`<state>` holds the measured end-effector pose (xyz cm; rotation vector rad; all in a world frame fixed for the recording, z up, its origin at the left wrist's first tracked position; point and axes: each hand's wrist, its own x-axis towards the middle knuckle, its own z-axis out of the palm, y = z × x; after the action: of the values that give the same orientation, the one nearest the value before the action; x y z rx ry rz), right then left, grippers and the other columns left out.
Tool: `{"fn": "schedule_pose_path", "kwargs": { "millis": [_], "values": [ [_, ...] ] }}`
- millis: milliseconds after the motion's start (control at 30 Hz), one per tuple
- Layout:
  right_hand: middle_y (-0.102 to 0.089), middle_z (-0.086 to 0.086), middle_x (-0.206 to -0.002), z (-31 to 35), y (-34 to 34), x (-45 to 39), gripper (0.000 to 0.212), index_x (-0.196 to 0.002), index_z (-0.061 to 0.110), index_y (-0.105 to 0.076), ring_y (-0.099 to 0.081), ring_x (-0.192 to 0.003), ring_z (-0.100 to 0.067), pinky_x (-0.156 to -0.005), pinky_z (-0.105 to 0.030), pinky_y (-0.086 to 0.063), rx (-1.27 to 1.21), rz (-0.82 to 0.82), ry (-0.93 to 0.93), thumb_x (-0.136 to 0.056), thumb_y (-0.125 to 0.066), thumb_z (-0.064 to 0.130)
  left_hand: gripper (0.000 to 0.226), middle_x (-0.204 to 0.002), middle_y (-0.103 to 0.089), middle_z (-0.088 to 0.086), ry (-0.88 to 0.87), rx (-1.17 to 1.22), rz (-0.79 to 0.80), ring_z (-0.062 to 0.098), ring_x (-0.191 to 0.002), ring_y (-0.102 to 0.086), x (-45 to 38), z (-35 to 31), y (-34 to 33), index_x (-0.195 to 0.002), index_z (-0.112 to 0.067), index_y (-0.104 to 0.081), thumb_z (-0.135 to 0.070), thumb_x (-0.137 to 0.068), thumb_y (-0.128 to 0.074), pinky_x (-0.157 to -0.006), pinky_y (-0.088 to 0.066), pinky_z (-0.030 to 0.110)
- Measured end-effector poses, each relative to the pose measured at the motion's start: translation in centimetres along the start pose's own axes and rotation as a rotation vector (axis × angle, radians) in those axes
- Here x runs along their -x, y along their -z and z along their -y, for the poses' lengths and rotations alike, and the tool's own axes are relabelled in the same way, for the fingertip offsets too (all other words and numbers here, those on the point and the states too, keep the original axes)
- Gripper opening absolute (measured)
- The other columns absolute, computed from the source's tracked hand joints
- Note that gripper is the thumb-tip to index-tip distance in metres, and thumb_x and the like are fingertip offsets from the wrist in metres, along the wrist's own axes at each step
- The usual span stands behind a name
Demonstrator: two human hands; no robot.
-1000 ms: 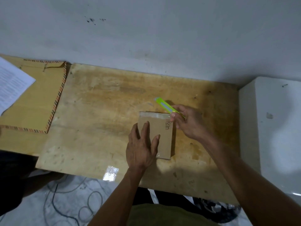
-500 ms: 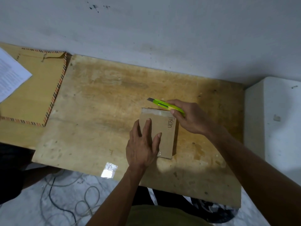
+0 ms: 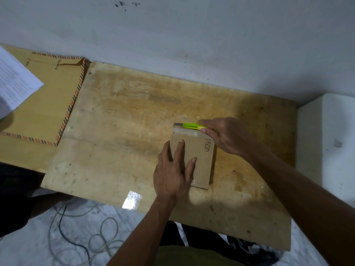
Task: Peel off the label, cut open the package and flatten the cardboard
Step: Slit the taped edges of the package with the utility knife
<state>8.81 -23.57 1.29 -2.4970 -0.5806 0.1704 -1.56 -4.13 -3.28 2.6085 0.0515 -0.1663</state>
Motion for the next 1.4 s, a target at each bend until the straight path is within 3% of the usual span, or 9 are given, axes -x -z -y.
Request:
{"fn": "schedule_pose_path", "kwargs": {
  "millis": [333, 600, 767, 900, 1133, 1267, 1400],
  "values": [
    [-0.074, -0.015, -0.094, 0.4, 0.1, 0.4, 0.035, -0.130, 0.017, -0.062, -0.067, -0.071, -0.031, -0.058, -0.034, -0.052, 0.099, -0.011, -0.021, -0.098, -0.055, 0.029, 0.063, -0.150, -0.041, 0.013, -0.007, -0.014, -0.001, 0.031, -0.129, -0.050, 0.0, -0.4, -0.1, -0.150, -0.031, -0.039, -0.061, -0.096, -0.045, -0.080, -0.057, 0.044],
    [-0.072, -0.010, -0.093, 2.3, -0.2, 0.1, 0.036, -0.132, 0.020, -0.060, -0.066, -0.074, -0.029, -0.058, -0.027, -0.038, 0.217, 0.007, 0.003, -0.099, -0.052, 0.032, 0.064, -0.150, -0.040, 0.013, -0.002, 0.000, -0.004, 0.031, -0.127, -0.050, -0.1, 0.3, 0.1, -0.151, -0.029, -0.037, -0.062, -0.096, -0.044, -0.079, -0.058, 0.045],
    [-0.070, -0.009, -0.090, 2.3, 0.0, 0.1, 0.035, -0.130, 0.020, -0.059, -0.064, -0.068, -0.027, -0.054, -0.029, -0.043, 0.263, 0.013, 0.007, -0.099, -0.051, 0.034, 0.064, -0.150, -0.041, 0.012, 0.001, -0.001, -0.001, 0.030, -0.127, -0.051, -0.2, 0.3, 0.1, -0.151, -0.029, -0.036, -0.062, -0.096, -0.043, -0.079, -0.058, 0.045],
    [-0.068, -0.006, -0.085, 2.3, 0.0, 0.4, 0.033, -0.126, 0.019, -0.059, -0.054, -0.061, -0.019, -0.051, -0.026, -0.039, 0.302, 0.026, 0.004, -0.098, -0.052, 0.036, 0.064, -0.150, -0.040, 0.012, 0.005, -0.006, 0.008, 0.031, -0.127, -0.050, -0.2, 0.2, -0.1, -0.151, -0.031, -0.033, -0.062, -0.096, -0.043, -0.079, -0.058, 0.046],
    [-0.066, -0.006, -0.079, 2.3, -0.1, 0.2, 0.030, -0.122, 0.019, -0.061, -0.059, -0.060, -0.025, -0.051, -0.027, -0.041, 0.304, 0.017, 0.013, -0.098, -0.052, 0.034, 0.065, -0.151, -0.039, 0.014, 0.004, -0.011, 0.005, 0.032, -0.128, -0.050, 0.0, 0.3, -0.2, -0.152, -0.029, -0.034, -0.061, -0.097, -0.042, -0.080, -0.058, 0.048],
    [-0.069, -0.007, -0.082, 2.6, -0.6, -0.1, 0.029, -0.124, 0.020, -0.062, -0.062, -0.062, -0.025, -0.052, -0.033, -0.053, 0.291, 0.003, 0.008, -0.099, -0.052, 0.033, 0.065, -0.152, -0.039, 0.013, 0.007, -0.010, 0.012, 0.032, -0.129, -0.049, 0.0, 0.1, -0.2, -0.152, -0.029, -0.033, -0.063, -0.097, -0.041, -0.082, -0.057, 0.048],
    [-0.068, -0.007, -0.081, 2.8, -0.4, -0.1, 0.028, -0.122, 0.019, -0.062, -0.062, -0.060, -0.026, -0.050, -0.035, -0.054, 0.332, 0.002, 0.020, -0.099, -0.052, 0.033, 0.065, -0.152, -0.038, 0.014, 0.005, -0.008, 0.015, 0.033, -0.129, -0.049, -0.1, 0.1, -0.2, -0.152, -0.029, -0.033, -0.062, -0.097, -0.042, -0.082, -0.057, 0.048]
  ]
}}
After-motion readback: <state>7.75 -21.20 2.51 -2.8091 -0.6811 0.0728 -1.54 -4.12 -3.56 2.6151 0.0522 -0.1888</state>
